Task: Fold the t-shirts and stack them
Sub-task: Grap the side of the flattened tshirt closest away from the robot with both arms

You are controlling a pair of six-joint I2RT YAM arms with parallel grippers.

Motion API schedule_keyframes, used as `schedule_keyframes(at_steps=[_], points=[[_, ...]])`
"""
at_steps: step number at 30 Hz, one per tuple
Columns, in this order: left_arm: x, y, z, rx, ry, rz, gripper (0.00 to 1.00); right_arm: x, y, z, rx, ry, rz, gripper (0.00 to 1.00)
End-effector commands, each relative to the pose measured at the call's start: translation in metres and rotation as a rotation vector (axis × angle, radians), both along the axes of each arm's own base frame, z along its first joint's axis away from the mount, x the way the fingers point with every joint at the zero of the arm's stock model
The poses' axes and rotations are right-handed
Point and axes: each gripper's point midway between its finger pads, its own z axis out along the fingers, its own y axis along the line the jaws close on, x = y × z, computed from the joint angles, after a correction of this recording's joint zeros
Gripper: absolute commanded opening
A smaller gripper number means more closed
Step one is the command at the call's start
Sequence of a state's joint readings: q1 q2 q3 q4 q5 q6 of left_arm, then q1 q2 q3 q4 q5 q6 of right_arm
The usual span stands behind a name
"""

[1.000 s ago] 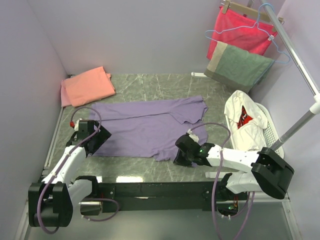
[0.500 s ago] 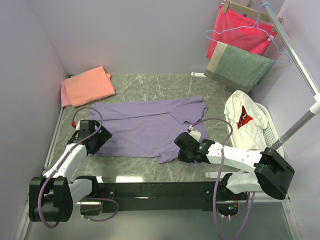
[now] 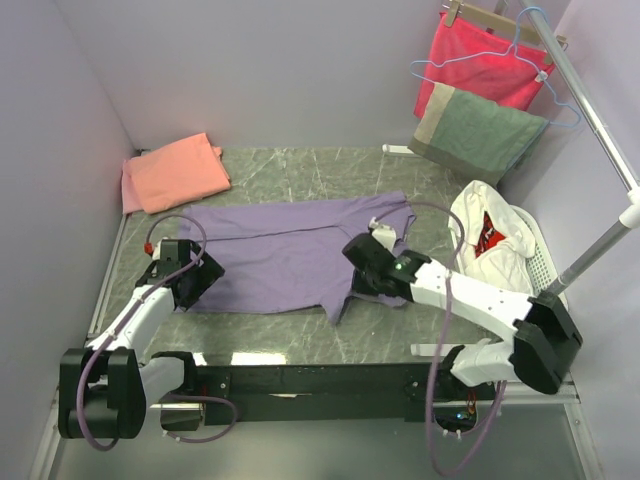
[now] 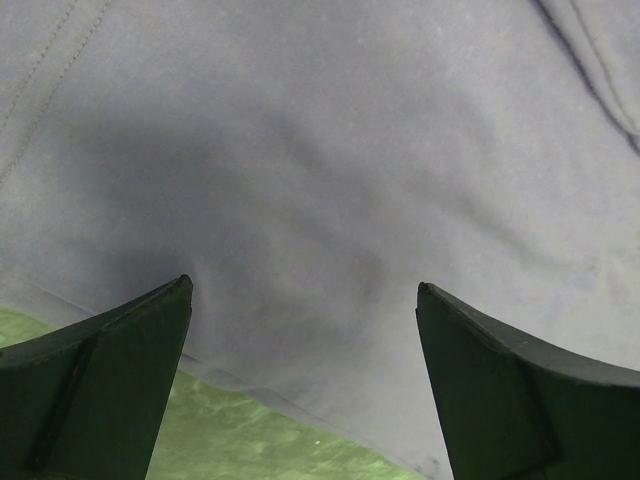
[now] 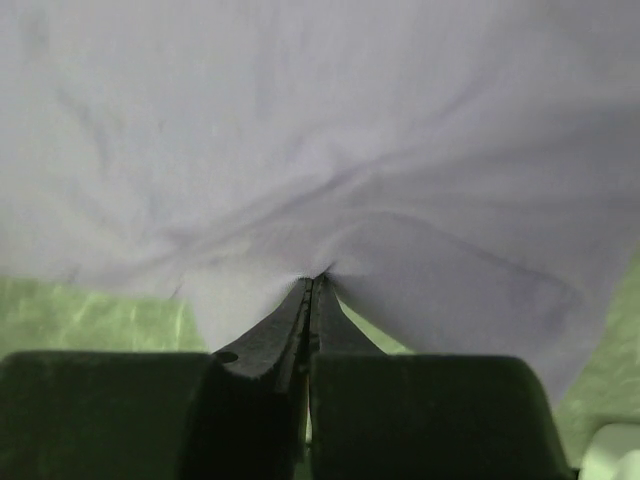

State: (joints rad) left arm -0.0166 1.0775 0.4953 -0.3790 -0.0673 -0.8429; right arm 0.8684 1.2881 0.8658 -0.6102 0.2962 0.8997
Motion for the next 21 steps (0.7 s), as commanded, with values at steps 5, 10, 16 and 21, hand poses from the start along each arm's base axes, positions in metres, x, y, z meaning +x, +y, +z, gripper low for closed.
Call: schedule_keyframes(at_steps=[5,10,16,21], points=[[0.013,-0.001,0.005,0.014,-0.021,-0.031,0.99,0.079,-0.023,-0.007,-0.208,-0.006,0.037,0.0],[0.014,-0.001,-0.004,0.017,0.013,-0.035,0.99,0.128,-0.013,-0.011,-0.282,-0.017,0.061,0.15],[0.014,0.001,-0.003,0.027,0.018,-0.036,0.99,0.153,-0.027,0.028,-0.301,-0.106,-0.007,0.62],[0.014,0.006,0.002,0.05,0.003,-0.01,0.99,0.112,-0.041,0.012,-0.175,-0.024,-0.02,0.62]])
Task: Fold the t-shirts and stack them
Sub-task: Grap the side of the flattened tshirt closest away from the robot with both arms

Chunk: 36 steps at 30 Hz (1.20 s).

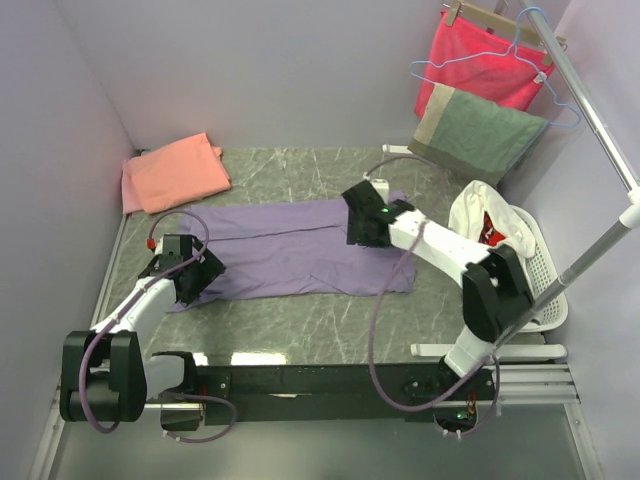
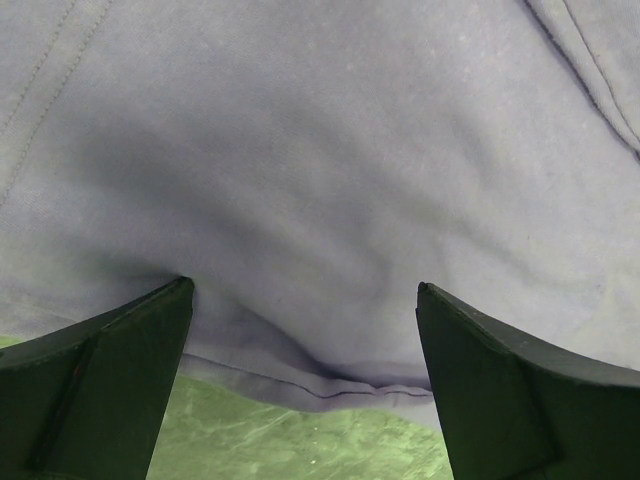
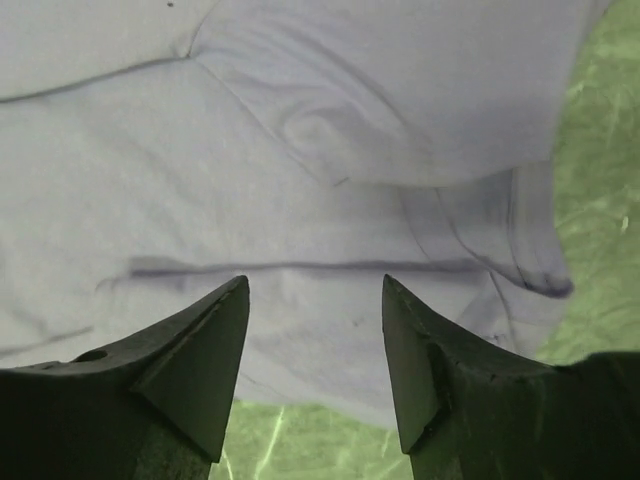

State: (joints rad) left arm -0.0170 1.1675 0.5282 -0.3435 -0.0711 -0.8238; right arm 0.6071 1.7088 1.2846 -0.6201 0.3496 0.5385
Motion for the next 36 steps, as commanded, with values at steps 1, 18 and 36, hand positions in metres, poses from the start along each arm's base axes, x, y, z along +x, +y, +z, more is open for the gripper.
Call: schedule_keyframes(at_steps=[1,18,36], points=[[0.002,0.008,0.009,0.043,-0.024,0.015,0.99,-0.036,-0.013,-0.001,0.129,0.049,-0.029,0.62],[0.004,0.01,0.014,0.051,-0.044,0.02,0.99,-0.108,-0.006,-0.048,0.434,0.127,-0.051,0.54],[0.004,0.01,0.014,0.053,-0.036,0.025,0.99,-0.107,-0.005,-0.052,0.426,0.116,-0.017,0.0]])
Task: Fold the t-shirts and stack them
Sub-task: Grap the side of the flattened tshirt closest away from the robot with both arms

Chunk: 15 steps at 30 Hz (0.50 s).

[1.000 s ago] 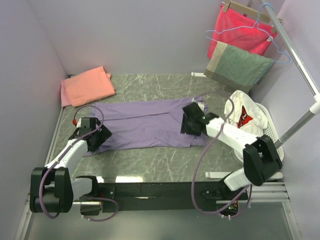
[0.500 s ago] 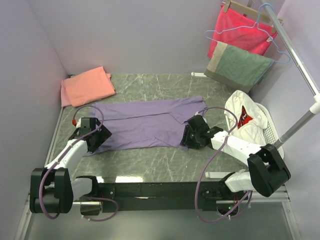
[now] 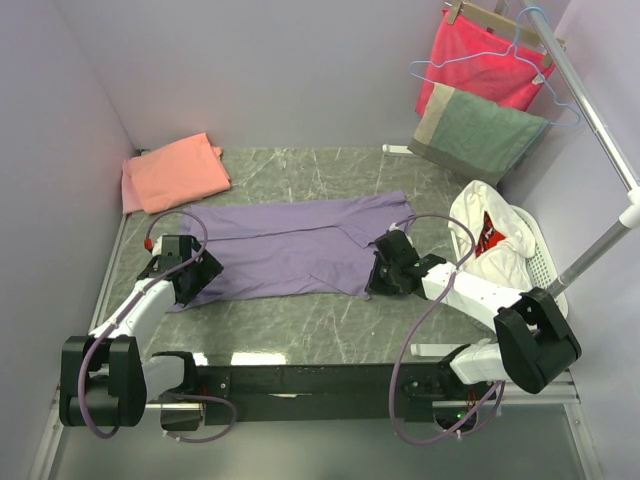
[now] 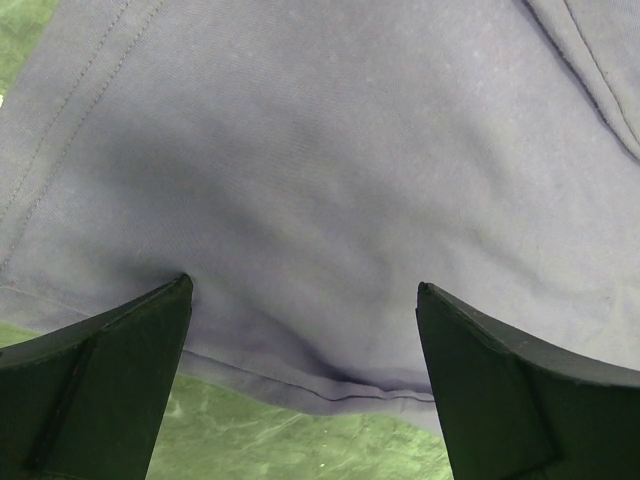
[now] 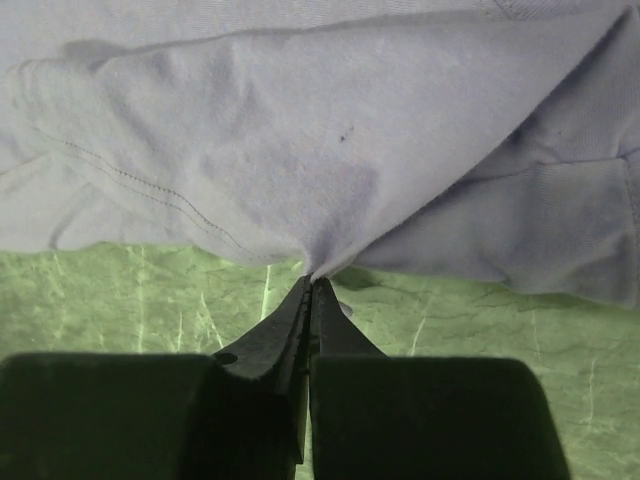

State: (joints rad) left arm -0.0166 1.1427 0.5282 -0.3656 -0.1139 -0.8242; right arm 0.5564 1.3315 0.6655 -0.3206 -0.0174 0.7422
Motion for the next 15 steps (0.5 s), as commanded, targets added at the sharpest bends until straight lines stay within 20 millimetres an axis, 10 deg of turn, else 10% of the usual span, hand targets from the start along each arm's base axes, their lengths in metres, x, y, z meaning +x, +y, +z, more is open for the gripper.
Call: schedule_keyframes(at_steps=[1,15], points=[[0.007,0.003,0.011,0.019,-0.033,-0.001,0.99,0.003,0.003,0.01,0.031,-0.046,0.011,0.0],[0.005,0.001,0.046,0.003,-0.09,0.012,0.99,-0.073,-0.021,0.053,0.151,-0.057,-0.014,0.0]])
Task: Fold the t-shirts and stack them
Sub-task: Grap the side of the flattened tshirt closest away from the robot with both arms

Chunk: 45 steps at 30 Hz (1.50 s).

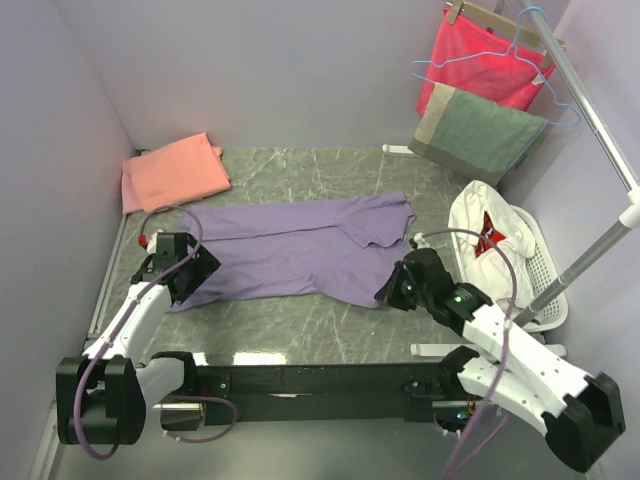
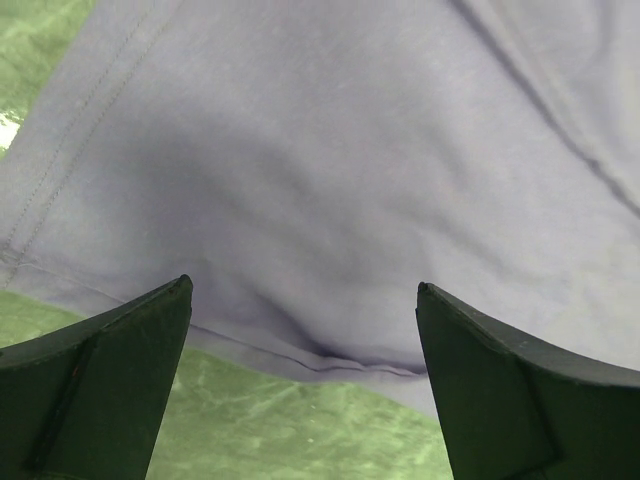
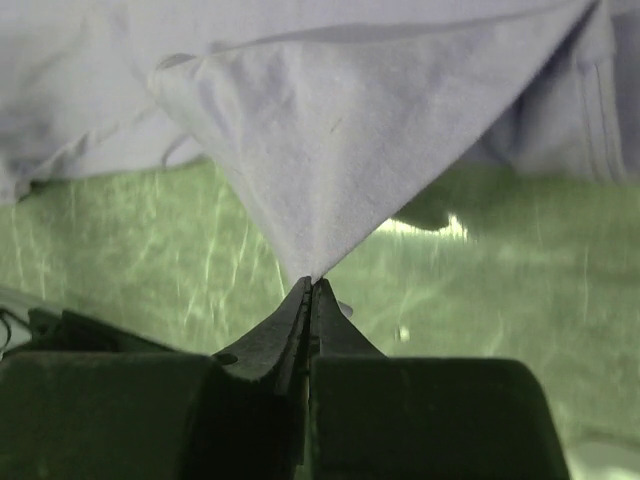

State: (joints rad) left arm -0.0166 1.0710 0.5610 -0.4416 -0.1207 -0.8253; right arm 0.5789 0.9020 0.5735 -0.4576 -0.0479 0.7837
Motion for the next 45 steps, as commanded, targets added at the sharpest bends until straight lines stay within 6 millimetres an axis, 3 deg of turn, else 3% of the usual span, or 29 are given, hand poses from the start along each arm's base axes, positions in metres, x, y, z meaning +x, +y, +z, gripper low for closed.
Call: schedule_keyframes(at_steps=[1,11,15,19,22,26,32,37,45], points=[[0.006,0.0,0.027,-0.004,-0.062,0.011,0.99,-0.042,-0.011,-0.002,0.029,0.071,-0.007,0.0],[0.002,-0.002,0.038,-0.028,-0.067,0.037,1.0,-0.111,-0.006,0.009,0.201,0.201,0.065,0.0],[-0.001,-0.004,0.036,-0.041,-0.051,0.041,0.99,-0.121,-0.016,0.012,0.191,0.209,0.045,0.0],[-0.007,-0.005,0.03,-0.061,-0.023,0.068,1.0,-0.13,-0.006,0.025,0.249,0.234,0.108,0.0],[-0.012,-0.006,0.024,-0.082,-0.006,0.09,1.0,-0.131,-0.002,0.042,0.272,0.202,0.152,0.0],[-0.019,-0.013,0.017,-0.114,0.033,0.124,0.99,-0.128,-0.001,0.047,0.231,0.166,0.207,0.0],[-0.043,-0.012,0.016,-0.032,0.115,0.218,0.99,-0.105,0.012,0.049,0.166,0.099,0.274,0.0],[-0.064,-0.007,0.004,0.0,0.188,0.291,0.99,-0.09,0.018,0.055,0.112,0.054,0.317,0.0],[-0.056,0.013,-0.004,0.07,0.128,0.41,1.0,-0.079,0.018,0.061,0.066,0.016,0.333,0.0]])
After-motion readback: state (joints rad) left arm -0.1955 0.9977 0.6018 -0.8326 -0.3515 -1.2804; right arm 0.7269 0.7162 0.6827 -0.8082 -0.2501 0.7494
